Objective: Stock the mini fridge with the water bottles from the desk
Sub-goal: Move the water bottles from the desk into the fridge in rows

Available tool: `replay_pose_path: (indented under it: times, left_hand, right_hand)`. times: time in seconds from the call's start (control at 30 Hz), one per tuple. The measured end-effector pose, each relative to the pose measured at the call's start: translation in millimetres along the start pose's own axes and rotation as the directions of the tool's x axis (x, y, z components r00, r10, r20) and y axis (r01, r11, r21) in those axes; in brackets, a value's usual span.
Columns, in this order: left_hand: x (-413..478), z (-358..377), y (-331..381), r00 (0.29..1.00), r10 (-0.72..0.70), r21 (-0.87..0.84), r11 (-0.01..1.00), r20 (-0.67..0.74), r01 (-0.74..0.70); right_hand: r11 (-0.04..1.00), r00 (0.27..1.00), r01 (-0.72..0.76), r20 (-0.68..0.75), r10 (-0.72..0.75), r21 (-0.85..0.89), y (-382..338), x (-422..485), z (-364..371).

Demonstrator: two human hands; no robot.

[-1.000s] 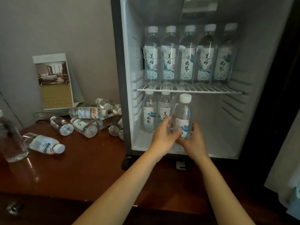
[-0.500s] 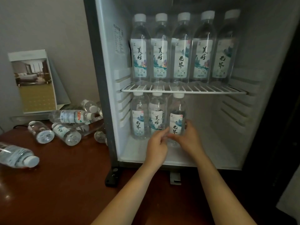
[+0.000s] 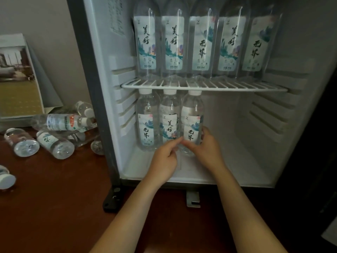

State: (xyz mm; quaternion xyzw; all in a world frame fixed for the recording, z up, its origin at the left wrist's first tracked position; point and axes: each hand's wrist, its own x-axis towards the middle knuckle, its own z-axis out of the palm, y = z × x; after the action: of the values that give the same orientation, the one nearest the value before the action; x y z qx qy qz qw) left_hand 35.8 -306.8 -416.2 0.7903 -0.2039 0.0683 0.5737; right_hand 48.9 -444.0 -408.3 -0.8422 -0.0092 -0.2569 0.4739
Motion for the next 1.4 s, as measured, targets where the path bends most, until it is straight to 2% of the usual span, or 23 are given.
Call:
replay_pose_path:
  times: [0.5,0.83,1.0,1.17,1.23,1.4]
  left_hand:
    - [-1.3,-0.6,1.5,0.998,-0.046,-0.048,0.998,0.05,0.049]
    - [0.4,-0.6,-0.7,0.998,-0.039,-0.081,0.996,0.056,0.043]
    - [-0.5,-0.7,-0.5,0.998,-0.03,-0.087,0.996,0.053,0.034]
    - [-2.9,-2.5,3.2,0.999,-0.033,-0.114,0.993,0.021,0.035]
    - [-5.2,-7.5,7.8,0.998,-0.056,-0.163,0.985,-0.014,0.053]
    - [-22.5,-38.3,14.8,0.995,-0.103,-0.172,0.98,-0.008,0.101]
  right_hand:
    - [0.998,0.998,0.062,0.015,-0.062,-0.031,2.5,3.5,3.6]
    - [0.988,0.994,0.108,-0.008,-0.11,-0.111,6.7,3.9,7.2]
    - [0.985,0.997,0.078,0.012,-0.077,-0.151,6.3,3.0,8.2]
    - [0.986,0.997,-0.016,0.066,0.028,-0.168,4.7,3.6,4.3]
    - [0.988,1.0,-0.026,0.001,0.027,-0.154,2.8,0.3,4.0]
    - [0.997,0.939,-0.005,-0.343,-0.021,-0.077,-26.4,-17.9,10.8]
